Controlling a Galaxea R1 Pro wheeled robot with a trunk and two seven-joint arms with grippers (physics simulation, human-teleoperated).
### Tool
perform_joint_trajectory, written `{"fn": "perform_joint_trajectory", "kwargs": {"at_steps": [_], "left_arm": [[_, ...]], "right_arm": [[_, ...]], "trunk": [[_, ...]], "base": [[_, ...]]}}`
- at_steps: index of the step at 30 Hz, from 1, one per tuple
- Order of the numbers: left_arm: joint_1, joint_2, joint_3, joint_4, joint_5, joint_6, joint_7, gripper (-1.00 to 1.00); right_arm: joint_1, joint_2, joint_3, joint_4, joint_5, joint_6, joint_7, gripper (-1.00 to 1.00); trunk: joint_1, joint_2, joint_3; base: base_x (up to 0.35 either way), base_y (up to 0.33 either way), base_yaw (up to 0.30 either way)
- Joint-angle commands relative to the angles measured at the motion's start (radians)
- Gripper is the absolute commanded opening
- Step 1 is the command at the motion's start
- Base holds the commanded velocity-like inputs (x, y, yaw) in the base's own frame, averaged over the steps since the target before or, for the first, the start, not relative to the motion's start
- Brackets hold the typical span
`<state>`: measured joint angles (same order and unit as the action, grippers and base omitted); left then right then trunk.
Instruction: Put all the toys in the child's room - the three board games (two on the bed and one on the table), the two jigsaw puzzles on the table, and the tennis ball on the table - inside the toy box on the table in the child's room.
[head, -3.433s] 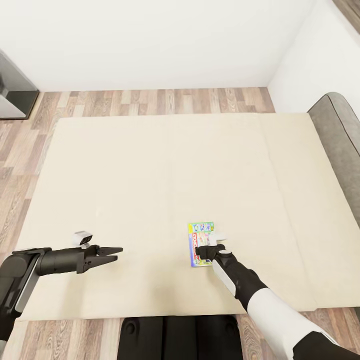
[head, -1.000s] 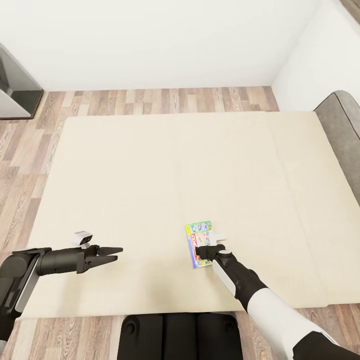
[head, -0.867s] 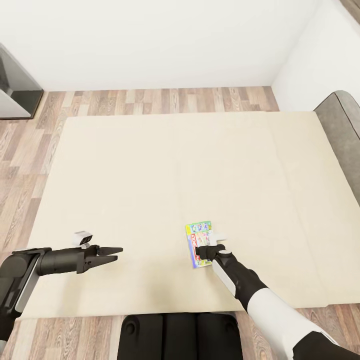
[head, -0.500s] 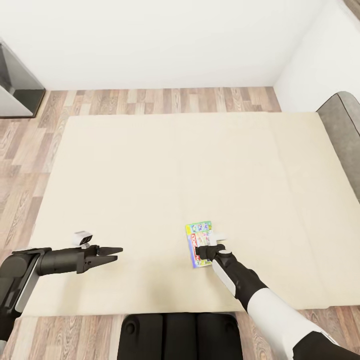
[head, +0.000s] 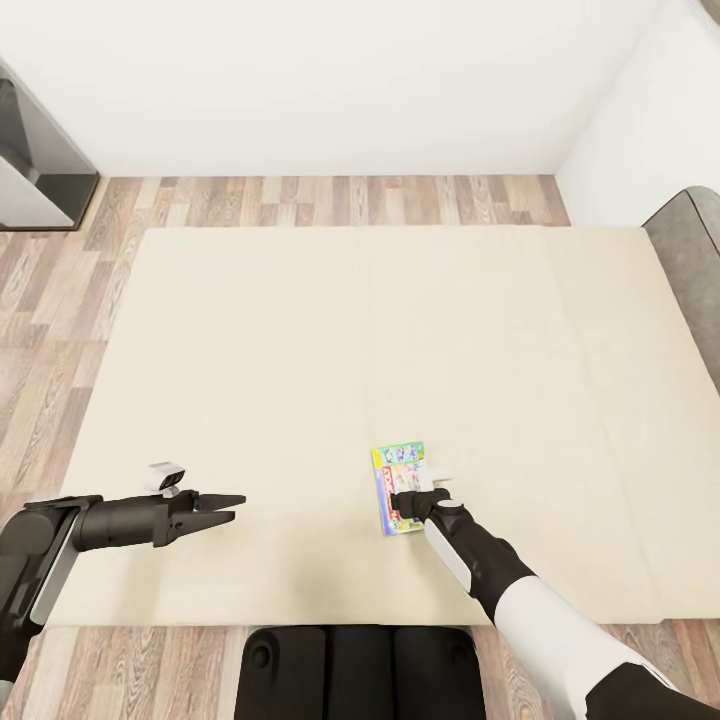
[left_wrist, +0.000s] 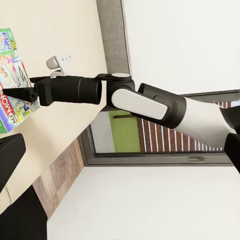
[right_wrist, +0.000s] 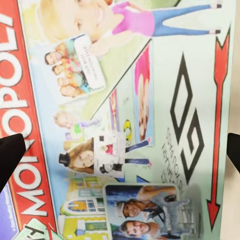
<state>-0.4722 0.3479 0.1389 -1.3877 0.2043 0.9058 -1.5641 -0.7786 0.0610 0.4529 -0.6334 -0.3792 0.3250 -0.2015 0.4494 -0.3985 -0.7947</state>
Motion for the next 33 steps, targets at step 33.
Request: {"fn": "perform_joint_trajectory", "kwargs": {"at_steps": [33], "left_arm": [[0.000,0.000,-0.001,0.001,0.000,0.012,-0.004,1.00]], "right_arm": [[-0.001,0.000,0.006,-0.002,-0.010,0.003,-0.010,1.00]], "trunk": [[0.001,-0.002,-0.001]], "base": [[0.000,0.072,0.000]]}}
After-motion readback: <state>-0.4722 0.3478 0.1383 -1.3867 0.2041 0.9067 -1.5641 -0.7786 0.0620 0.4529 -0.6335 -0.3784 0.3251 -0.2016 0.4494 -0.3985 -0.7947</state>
